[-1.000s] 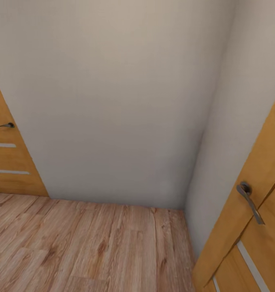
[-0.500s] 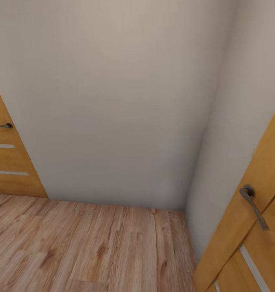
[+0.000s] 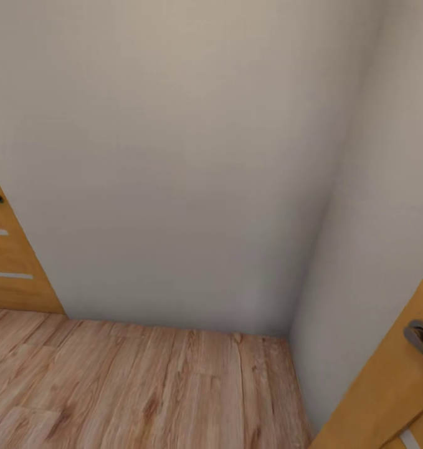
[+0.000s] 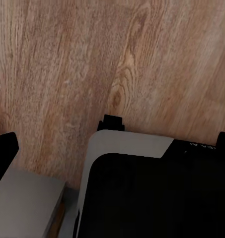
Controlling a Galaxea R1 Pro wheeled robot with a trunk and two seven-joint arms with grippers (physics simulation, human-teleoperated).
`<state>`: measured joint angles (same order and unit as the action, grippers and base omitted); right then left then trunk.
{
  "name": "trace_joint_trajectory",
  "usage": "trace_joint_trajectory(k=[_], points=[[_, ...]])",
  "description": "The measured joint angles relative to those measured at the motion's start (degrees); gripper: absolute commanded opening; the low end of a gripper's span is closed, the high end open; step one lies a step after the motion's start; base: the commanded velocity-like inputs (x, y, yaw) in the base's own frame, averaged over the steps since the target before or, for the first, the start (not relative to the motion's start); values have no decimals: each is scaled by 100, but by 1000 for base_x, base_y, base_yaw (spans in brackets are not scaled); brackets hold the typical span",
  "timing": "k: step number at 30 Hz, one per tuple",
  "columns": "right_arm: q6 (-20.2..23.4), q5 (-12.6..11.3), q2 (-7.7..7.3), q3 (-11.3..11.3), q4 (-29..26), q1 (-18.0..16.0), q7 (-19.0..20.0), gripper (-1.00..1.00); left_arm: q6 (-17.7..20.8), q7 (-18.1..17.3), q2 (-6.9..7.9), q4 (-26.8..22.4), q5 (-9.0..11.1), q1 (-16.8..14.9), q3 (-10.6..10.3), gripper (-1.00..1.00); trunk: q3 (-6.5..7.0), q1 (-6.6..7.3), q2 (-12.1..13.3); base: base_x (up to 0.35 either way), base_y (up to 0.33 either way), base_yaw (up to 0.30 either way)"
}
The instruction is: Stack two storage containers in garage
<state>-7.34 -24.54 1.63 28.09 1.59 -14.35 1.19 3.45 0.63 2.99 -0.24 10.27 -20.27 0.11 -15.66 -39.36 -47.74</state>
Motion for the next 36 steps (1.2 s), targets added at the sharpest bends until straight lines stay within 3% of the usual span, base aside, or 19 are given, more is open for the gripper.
trace_joint_trajectory(k=[9,36], points=[[0,0,0,0,-1,0,0,100,0,0,2,0,0,0,0,100,0,-1,0,287,0,0],[11,8,0,0,0,0,0,100,0,0,9,0,0,0,0,100,0,-3,1,62,0,0]])
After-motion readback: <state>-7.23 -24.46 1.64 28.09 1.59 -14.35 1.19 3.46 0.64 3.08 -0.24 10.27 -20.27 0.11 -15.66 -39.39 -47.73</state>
